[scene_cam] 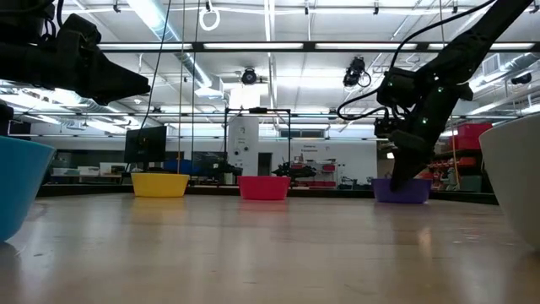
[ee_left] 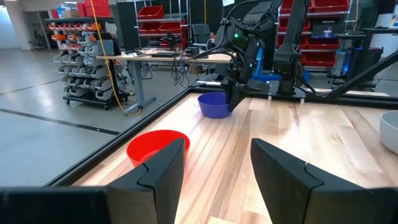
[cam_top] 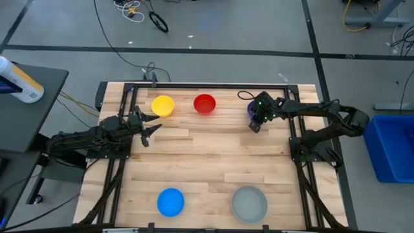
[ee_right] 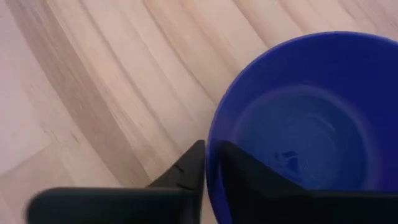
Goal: Nest bowls inside each other
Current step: Stack the blue bowl on the gray bowl
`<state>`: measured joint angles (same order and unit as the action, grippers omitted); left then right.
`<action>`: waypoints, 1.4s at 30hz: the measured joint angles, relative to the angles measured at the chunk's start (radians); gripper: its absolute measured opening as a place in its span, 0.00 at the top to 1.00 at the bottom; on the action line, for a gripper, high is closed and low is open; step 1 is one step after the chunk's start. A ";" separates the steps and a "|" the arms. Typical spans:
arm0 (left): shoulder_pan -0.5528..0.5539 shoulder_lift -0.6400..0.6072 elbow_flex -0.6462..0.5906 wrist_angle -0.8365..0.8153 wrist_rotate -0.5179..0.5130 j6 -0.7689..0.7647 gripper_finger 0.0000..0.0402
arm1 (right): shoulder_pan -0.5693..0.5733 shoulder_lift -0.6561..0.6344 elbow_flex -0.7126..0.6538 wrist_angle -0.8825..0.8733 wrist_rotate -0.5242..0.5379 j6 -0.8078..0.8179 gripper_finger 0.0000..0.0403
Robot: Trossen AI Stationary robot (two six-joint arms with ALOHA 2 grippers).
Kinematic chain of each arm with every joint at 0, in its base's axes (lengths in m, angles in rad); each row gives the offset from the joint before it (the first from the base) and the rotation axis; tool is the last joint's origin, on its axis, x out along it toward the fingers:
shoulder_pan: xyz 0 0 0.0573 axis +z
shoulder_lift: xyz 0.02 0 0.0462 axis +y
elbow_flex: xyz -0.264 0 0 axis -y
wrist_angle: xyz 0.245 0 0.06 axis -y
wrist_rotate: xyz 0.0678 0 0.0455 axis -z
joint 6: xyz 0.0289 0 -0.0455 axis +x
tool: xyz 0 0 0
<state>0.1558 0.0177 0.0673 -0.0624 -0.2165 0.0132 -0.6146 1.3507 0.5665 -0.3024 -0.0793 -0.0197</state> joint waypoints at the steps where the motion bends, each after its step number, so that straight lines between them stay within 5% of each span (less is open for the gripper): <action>1: 0.000 0.000 0.000 0.000 0.000 0.000 0.52 | 0.001 -0.001 0.001 0.002 0.005 -0.006 0.94; 10: 0.000 0.000 0.000 -0.002 0.000 -0.001 0.52 | 0.041 -0.001 0.001 0.022 0.059 -0.013 0.99; 23: 0.000 0.000 0.000 -0.040 -0.019 -0.002 0.52 | 0.302 -0.040 -0.001 0.308 0.011 0.031 1.00; 34: 0.000 0.000 0.000 -0.050 -0.019 -0.016 0.52 | 0.611 -0.212 -0.001 0.424 0.132 0.039 1.00; 42: 0.000 0.000 0.000 -0.053 -0.019 -0.028 0.52 | 0.912 -0.317 0.000 0.478 0.377 -0.015 1.00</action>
<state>0.1562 0.0177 0.0677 -0.1150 -0.2356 -0.0153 0.2972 1.0336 0.5663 0.1756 0.2972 -0.0347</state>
